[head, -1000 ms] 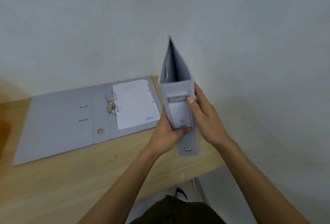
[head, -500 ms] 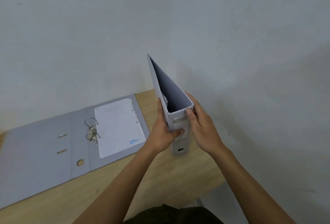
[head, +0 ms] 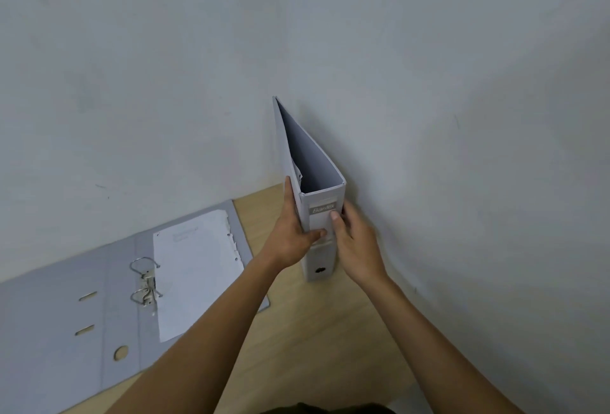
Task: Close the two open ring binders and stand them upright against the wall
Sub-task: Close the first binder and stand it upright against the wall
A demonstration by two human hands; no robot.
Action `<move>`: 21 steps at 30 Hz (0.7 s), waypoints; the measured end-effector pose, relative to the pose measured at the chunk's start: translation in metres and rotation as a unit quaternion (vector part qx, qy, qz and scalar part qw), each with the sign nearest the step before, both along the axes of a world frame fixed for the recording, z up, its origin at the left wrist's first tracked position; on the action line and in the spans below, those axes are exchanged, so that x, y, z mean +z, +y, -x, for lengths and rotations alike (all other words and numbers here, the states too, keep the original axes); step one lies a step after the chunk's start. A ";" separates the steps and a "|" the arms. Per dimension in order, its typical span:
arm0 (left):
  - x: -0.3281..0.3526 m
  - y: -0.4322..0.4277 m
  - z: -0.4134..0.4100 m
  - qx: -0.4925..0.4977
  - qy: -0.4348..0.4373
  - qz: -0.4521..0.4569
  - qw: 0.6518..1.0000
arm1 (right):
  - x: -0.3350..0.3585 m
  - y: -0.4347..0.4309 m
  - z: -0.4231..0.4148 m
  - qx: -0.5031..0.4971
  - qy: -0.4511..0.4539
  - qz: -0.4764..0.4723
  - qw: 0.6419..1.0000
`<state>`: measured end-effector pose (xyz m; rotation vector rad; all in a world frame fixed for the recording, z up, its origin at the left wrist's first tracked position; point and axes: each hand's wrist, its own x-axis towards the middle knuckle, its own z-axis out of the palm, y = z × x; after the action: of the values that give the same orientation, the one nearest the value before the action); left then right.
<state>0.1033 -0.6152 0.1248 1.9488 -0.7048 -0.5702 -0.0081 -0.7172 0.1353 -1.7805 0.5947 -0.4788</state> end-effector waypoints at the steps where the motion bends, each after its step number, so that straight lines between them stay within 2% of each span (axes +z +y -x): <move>1: 0.000 -0.004 -0.005 -0.002 0.000 -0.006 1.000 | -0.001 -0.002 -0.005 -0.015 0.001 0.004 1.000; 4: 0.003 -0.015 -0.017 -0.001 -0.009 -0.020 1.000 | 0.000 -0.007 -0.022 -0.064 0.030 0.042 0.997; 7: 0.005 -0.023 -0.028 -0.011 0.000 -0.041 0.999 | -0.001 -0.008 -0.036 -0.076 0.033 0.009 0.997; 13: 0.003 -0.035 -0.045 -0.051 0.021 -0.099 0.994 | -0.009 -0.008 -0.046 -0.114 -0.017 -0.060 0.992; 17: 0.000 -0.047 -0.042 -0.044 0.019 -0.112 0.993 | -0.014 0.000 -0.038 -0.138 -0.044 -0.074 0.987; 21: -0.001 -0.049 -0.033 -0.046 0.030 -0.098 0.994 | -0.013 0.012 -0.035 -0.120 -0.046 -0.068 0.989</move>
<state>0.1366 -0.6647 0.1236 2.0775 -0.7271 -0.7760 0.0270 -0.7053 0.1224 -1.5559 0.7636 -0.6660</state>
